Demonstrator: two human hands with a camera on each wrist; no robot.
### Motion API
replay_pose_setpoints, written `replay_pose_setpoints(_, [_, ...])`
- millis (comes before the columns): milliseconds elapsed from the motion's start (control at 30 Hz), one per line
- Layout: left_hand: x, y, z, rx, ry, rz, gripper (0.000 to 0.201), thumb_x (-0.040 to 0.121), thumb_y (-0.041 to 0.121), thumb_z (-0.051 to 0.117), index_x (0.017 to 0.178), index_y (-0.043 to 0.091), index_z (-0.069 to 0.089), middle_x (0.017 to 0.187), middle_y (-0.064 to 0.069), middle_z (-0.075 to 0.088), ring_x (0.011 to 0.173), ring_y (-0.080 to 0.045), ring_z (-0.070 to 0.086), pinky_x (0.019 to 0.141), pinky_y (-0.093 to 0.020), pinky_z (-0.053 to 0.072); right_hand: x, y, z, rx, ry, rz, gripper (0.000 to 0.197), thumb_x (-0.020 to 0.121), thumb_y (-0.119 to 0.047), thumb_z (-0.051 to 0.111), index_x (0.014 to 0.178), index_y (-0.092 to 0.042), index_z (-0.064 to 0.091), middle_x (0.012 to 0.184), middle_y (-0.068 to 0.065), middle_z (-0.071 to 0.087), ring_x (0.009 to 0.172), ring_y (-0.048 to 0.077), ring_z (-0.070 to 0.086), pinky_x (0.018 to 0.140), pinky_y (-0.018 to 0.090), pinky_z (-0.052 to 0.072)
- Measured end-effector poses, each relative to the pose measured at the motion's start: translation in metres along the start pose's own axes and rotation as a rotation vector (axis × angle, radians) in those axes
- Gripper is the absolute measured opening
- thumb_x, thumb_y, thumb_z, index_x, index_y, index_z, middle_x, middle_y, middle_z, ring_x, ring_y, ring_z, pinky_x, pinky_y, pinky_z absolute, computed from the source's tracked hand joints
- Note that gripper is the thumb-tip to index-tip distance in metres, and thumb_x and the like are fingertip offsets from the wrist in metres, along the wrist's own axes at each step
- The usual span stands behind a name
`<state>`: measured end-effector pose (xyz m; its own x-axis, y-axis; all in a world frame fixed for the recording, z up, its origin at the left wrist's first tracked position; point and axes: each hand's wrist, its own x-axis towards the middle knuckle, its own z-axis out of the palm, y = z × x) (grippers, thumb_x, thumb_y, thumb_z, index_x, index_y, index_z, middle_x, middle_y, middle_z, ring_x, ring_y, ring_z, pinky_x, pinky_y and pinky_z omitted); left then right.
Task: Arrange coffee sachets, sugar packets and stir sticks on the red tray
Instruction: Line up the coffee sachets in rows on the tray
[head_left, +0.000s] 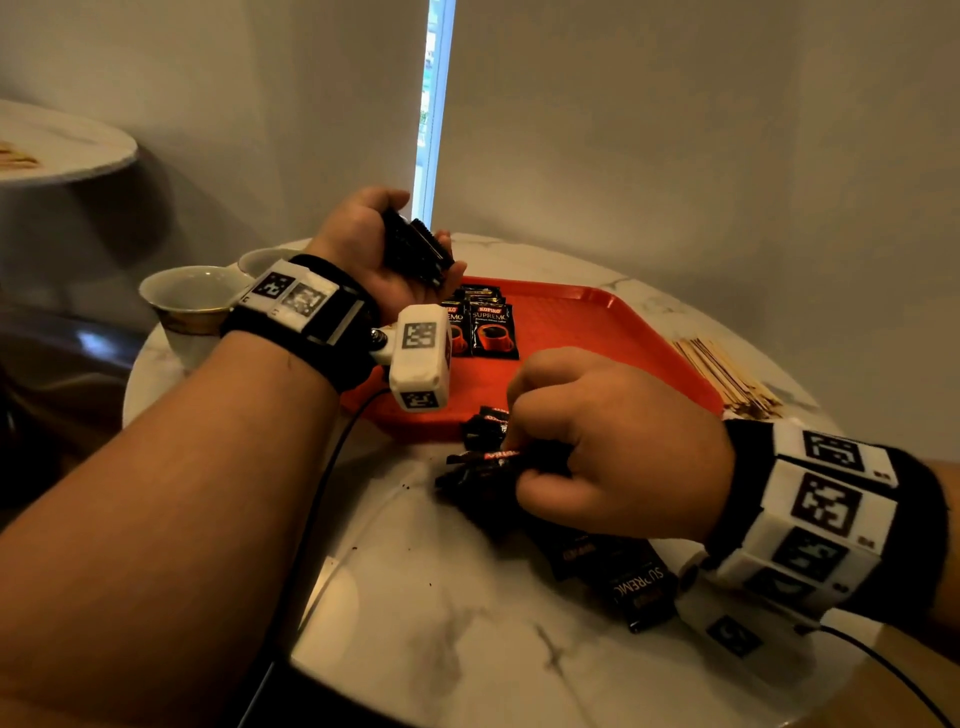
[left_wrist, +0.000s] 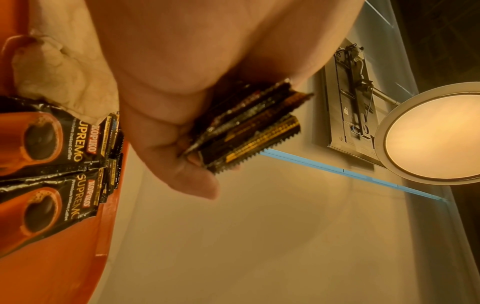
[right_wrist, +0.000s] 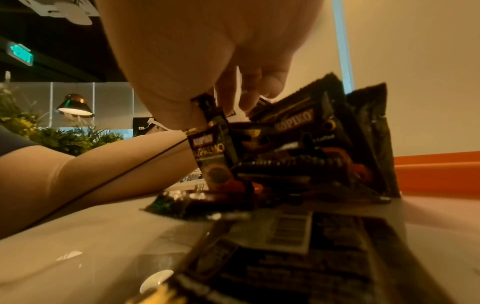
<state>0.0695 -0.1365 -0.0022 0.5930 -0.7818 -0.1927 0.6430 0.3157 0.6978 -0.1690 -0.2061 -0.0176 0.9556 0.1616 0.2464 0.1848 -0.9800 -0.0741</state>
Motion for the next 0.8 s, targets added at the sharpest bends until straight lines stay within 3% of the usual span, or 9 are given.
replay_pose_setpoints(133, [0.001, 0.000, -0.001, -0.009, -0.002, -0.004, 0.027, 0.097, 0.035, 0.046, 0.092, 0.009, 0.050, 0.082, -0.009, 0.057, 0.068, -0.019, 0.057, 0.063, -0.033, 0.058, 0.001, 0.005, -0.005, 0.098, 0.118, 0.040, 0.021, 0.076, -0.038, 0.059, 0.076, -0.021, 0.069, 0.089, -0.009, 0.060, 0.081, 0.005, 0.058, 0.066, 0.027, 0.052])
replay_pose_setpoints(300, [0.002, 0.001, -0.002, -0.020, -0.002, -0.011, 0.026, 0.097, 0.035, 0.047, 0.097, 0.009, 0.049, 0.083, -0.010, 0.057, 0.068, -0.019, 0.058, 0.063, -0.039, 0.059, 0.003, 0.012, -0.014, 0.231, 0.197, 0.116, 0.004, 0.073, -0.038, 0.060, 0.071, -0.038, 0.057, 0.083, -0.011, 0.062, 0.079, 0.008, 0.060, 0.065, 0.017, 0.045])
replay_pose_setpoints(400, [0.003, 0.001, -0.003, -0.016, -0.002, -0.007, 0.023, 0.097, 0.035, 0.048, 0.098, 0.012, 0.049, 0.084, -0.010, 0.057, 0.068, -0.019, 0.058, 0.064, -0.036, 0.058, 0.002, 0.019, -0.015, 0.313, 0.249, 0.124, 0.010, 0.075, -0.031, 0.065, 0.069, -0.036, 0.058, 0.079, -0.007, 0.062, 0.073, 0.015, 0.061, 0.062, 0.022, 0.046])
replay_pose_setpoints(467, [0.004, 0.001, -0.003, -0.016, -0.003, -0.008, 0.023, 0.096, 0.035, 0.049, 0.101, 0.013, 0.048, 0.085, -0.009, 0.057, 0.069, -0.019, 0.058, 0.064, -0.035, 0.058, 0.002, 0.023, -0.018, 0.397, 0.302, 0.169, 0.012, 0.075, -0.028, 0.068, 0.067, -0.033, 0.061, 0.076, -0.004, 0.062, 0.068, 0.018, 0.061, 0.058, 0.034, 0.051])
replay_pose_setpoints(533, [0.004, 0.001, -0.004, -0.021, -0.010, -0.005, 0.023, 0.096, 0.035, 0.050, 0.104, 0.013, 0.048, 0.086, -0.009, 0.057, 0.068, -0.019, 0.058, 0.063, -0.037, 0.059, 0.004, 0.026, -0.022, 0.507, 0.357, 0.221, 0.010, 0.071, -0.032, 0.068, 0.068, -0.023, 0.064, 0.073, 0.008, 0.063, 0.062, 0.023, 0.059, 0.056, 0.041, 0.049])
replay_pose_setpoints(600, [0.004, 0.001, -0.003, -0.020, -0.014, -0.004, 0.024, 0.096, 0.035, 0.051, 0.104, 0.013, 0.050, 0.087, -0.009, 0.056, 0.068, -0.019, 0.058, 0.060, -0.037, 0.059, 0.008, 0.031, -0.029, 0.610, 0.403, 0.281, 0.019, 0.068, -0.031, 0.069, 0.069, -0.013, 0.064, 0.066, 0.018, 0.059, 0.053, 0.025, 0.051, 0.052, 0.040, 0.042])
replay_pose_setpoints(700, [0.005, 0.000, -0.003, -0.005, -0.037, -0.008, 0.027, 0.095, 0.034, 0.052, 0.109, 0.012, 0.050, 0.086, -0.009, 0.056, 0.068, -0.020, 0.060, 0.062, -0.038, 0.059, 0.014, 0.040, -0.043, 0.660, 0.482, 0.369, 0.013, 0.072, -0.015, 0.067, 0.069, -0.004, 0.061, 0.058, 0.014, 0.060, 0.049, 0.025, 0.050, 0.051, 0.041, 0.039])
replay_pose_setpoints(800, [0.006, -0.001, 0.000, 0.036, -0.064, -0.039, 0.025, 0.094, 0.035, 0.054, 0.103, 0.012, 0.052, 0.081, -0.010, 0.058, 0.063, -0.022, 0.064, 0.063, -0.041, 0.060, 0.018, 0.054, -0.057, 0.585, 0.550, 0.452, 0.009, 0.078, -0.013, 0.066, 0.071, -0.010, 0.064, 0.060, 0.010, 0.066, 0.049, 0.026, 0.053, 0.051, 0.042, 0.042])
